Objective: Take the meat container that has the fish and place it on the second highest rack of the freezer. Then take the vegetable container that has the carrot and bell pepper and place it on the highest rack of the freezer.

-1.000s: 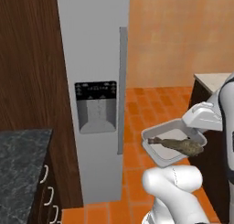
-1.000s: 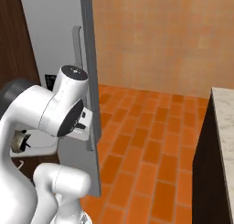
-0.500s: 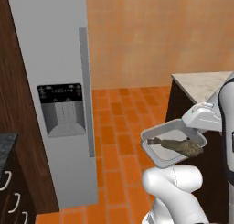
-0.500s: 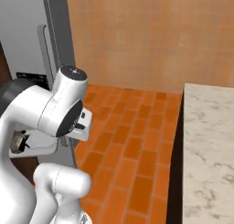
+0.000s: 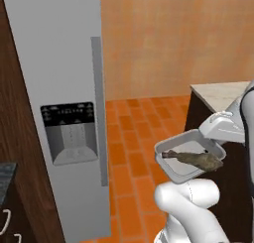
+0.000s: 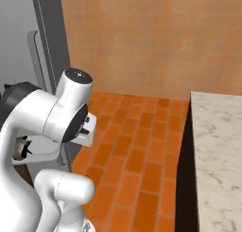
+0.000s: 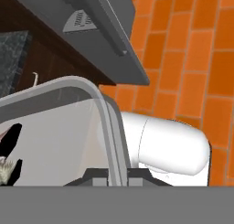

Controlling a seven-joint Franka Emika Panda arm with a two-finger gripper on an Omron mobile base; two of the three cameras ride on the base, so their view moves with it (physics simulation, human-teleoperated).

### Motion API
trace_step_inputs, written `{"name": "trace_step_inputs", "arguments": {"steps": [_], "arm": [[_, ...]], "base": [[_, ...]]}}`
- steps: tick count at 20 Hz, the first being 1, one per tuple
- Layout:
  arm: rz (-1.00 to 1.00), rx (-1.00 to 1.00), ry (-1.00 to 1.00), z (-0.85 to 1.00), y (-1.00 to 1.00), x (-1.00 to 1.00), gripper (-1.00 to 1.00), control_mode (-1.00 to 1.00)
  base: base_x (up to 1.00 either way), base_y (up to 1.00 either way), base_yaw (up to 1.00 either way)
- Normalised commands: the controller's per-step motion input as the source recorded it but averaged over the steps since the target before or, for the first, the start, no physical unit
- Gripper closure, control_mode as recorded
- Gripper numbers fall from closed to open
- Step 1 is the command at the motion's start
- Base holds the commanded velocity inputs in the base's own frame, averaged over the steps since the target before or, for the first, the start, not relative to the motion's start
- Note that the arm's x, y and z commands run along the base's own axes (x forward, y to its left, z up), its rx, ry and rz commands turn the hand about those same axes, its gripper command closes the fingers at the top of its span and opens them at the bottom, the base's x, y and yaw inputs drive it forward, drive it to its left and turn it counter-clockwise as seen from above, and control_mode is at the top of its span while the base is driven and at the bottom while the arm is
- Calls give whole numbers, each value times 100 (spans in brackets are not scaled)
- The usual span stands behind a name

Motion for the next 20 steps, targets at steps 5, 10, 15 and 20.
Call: {"name": "trace_step_inputs", "arguments": {"steps": [5,10,15,20], "arm": [[0,0,0,0,0,0,100,100],[0,0,0,0,0,0,100,100],[0,0,0,0,0,0,100,100],[0,0,0,0,0,0,100,100]], "base": [[57,-14,-5],[37,-54,-2],[42,-62,-5],[66,-28,-8]]}}
